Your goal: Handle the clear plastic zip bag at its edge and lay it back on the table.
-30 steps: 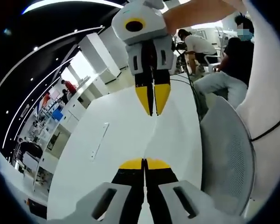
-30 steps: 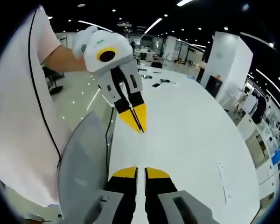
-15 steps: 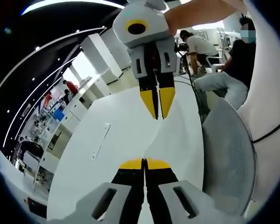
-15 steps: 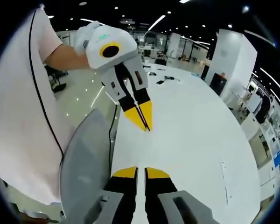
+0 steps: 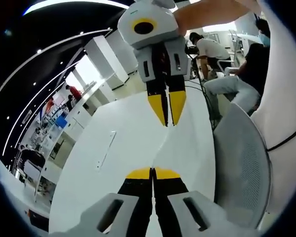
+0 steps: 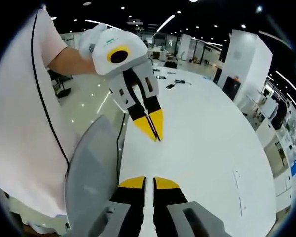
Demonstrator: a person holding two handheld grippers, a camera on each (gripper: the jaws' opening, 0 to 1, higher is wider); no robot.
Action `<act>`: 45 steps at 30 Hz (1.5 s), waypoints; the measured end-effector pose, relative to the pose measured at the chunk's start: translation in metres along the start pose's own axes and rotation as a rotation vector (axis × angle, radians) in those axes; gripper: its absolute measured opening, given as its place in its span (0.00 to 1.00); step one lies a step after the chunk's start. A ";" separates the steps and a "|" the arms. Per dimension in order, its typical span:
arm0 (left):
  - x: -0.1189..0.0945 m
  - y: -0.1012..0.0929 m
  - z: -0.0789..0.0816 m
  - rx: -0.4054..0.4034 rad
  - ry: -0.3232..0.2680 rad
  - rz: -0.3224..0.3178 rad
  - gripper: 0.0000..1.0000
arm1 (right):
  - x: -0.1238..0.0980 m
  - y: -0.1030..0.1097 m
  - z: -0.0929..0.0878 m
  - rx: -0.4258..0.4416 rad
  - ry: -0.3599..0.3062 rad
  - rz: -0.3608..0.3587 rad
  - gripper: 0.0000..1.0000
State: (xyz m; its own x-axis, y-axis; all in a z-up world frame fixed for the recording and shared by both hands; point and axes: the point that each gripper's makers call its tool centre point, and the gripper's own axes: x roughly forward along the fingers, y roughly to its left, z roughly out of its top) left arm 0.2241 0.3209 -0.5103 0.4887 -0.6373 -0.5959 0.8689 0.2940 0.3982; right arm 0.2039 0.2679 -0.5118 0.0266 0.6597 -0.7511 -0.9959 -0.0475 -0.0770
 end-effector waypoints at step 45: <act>-0.003 -0.003 0.003 0.000 -0.011 0.004 0.00 | 0.004 -0.008 -0.005 -0.086 0.023 -0.045 0.00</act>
State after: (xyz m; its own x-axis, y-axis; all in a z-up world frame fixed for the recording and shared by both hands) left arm 0.2193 0.3198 -0.5071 0.4912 -0.6439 -0.5865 0.8669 0.2964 0.4007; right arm 0.2120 0.2667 -0.5172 0.0743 0.6451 -0.7605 -0.9825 -0.0831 -0.1665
